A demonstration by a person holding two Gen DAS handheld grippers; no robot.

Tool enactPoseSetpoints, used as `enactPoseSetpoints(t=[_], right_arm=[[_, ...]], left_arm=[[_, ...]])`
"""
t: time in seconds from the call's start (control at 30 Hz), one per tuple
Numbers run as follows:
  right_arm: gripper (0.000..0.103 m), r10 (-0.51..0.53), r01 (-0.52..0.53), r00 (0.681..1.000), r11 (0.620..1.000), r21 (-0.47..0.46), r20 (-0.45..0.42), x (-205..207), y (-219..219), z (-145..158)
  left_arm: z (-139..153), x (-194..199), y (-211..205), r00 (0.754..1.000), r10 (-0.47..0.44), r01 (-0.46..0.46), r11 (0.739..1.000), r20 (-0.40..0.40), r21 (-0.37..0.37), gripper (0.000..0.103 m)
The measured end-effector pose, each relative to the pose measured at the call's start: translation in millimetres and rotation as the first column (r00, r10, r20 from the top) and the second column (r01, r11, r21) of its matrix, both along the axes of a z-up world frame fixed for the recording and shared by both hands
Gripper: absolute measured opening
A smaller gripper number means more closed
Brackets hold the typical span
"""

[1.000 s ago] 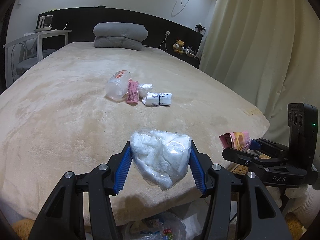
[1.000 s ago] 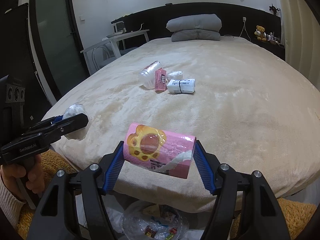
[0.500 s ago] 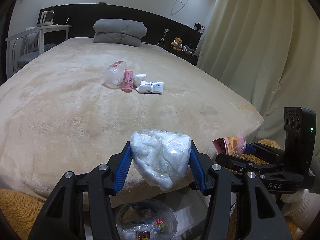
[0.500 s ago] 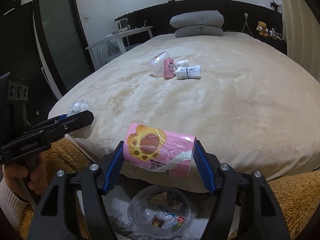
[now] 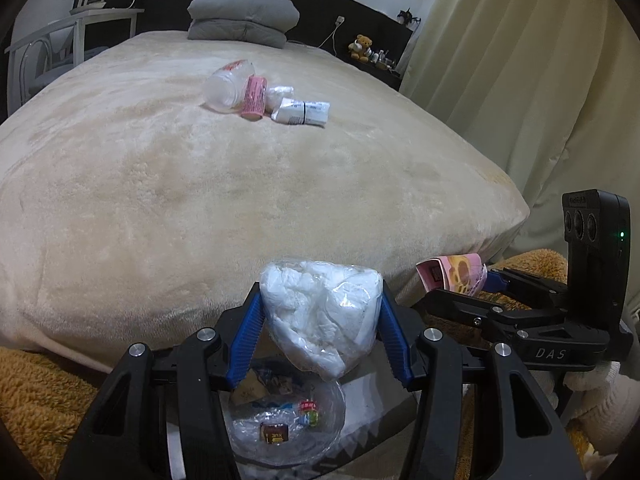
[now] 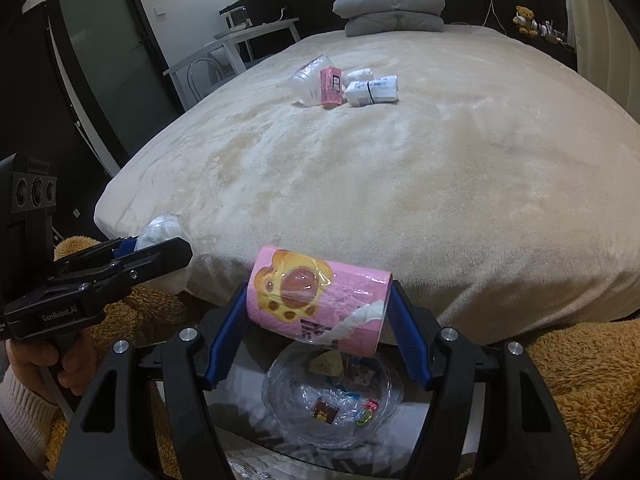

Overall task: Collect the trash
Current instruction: 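Carry the tissue and pink carton down over the floor bin with both tools, then open both tools to drop the tissue and pink carton into the bin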

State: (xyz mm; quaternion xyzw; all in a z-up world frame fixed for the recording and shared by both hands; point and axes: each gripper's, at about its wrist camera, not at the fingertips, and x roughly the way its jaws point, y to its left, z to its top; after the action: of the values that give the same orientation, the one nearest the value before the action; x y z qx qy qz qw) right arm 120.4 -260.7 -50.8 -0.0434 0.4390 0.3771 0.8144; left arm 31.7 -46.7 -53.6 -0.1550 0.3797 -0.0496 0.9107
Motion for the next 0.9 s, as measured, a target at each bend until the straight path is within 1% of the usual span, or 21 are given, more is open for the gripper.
enactPoseSetpoints(t=[0.1, 0.17, 0.23, 0.3, 0.37, 0.43, 0.53, 0.67, 0.77, 0.9], right_arm=[[0.067, 0.006, -0.007, 0.997, 1.0, -0.015, -0.07, 4.1, 2.1, -12.9], [0.067, 0.012, -0.015, 0.992, 1.0, -0.017, -0.127, 7.2, 2.7, -22.3], [0.067, 0.007, -0.012, 0.987, 0.999, -0.032, -0.161, 9.6, 3.0, -30.1], [0.067, -0.002, -0.007, 0.982, 0.999, -0.047, -0.188, 11.9, 3.1, -37.0], [0.067, -0.008, -0.005, 0.974, 0.998, -0.057, -0.228, 15.2, 3.4, -44.5], [0.067, -0.018, 0.0, 0.961, 0.998, -0.064, -0.274, 19.3, 4.3, -53.3], [0.067, -0.04, 0.01, 0.938, 0.996, -0.089, -0.343, 26.3, 7.5, -67.6], [0.067, -0.07, 0.017, 0.894, 0.992, -0.124, -0.442, 34.7, 9.1, -89.7], [0.067, -0.082, 0.009, 0.87, 0.989, -0.15, -0.486, 36.1, 11.0, -102.5], [0.067, -0.1, 0.009, 0.849, 0.984, -0.176, -0.519, 38.7, 15.0, -113.0]], left_arm=[[-9.8, 0.4, -2.7, 0.999, -0.008, 0.009, 1.0, -0.048, 0.02, 0.053], [-16.4, 0.5, -3.2, 0.997, -0.013, 0.014, 1.0, -0.078, 0.015, 0.053], [-24.7, 2.0, -3.6, 0.993, -0.016, 0.017, 1.0, -0.115, 0.01, 0.053], [-33.6, 4.5, -4.5, 0.987, -0.021, 0.024, 1.0, -0.159, 0.015, 0.053], [-43.7, 6.9, -6.3, 0.978, -0.026, 0.034, 0.999, -0.209, 0.033, 0.053], [-53.5, 9.7, -6.5, 0.966, -0.027, 0.037, 0.999, -0.257, 0.032, 0.053], [-70.0, 13.8, -4.9, 0.943, -0.027, 0.03, 1.0, -0.332, 0.007, 0.053], [-92.5, 17.3, -7.3, 0.903, -0.053, 0.039, 0.998, -0.426, -0.041, 0.053], [-109.2, 18.5, -11.4, 0.871, -0.07, 0.05, 0.997, -0.486, -0.053, 0.053], [-124.7, 18.9, -16.6, 0.836, -0.087, 0.066, 0.996, -0.542, -0.058, 0.053]])
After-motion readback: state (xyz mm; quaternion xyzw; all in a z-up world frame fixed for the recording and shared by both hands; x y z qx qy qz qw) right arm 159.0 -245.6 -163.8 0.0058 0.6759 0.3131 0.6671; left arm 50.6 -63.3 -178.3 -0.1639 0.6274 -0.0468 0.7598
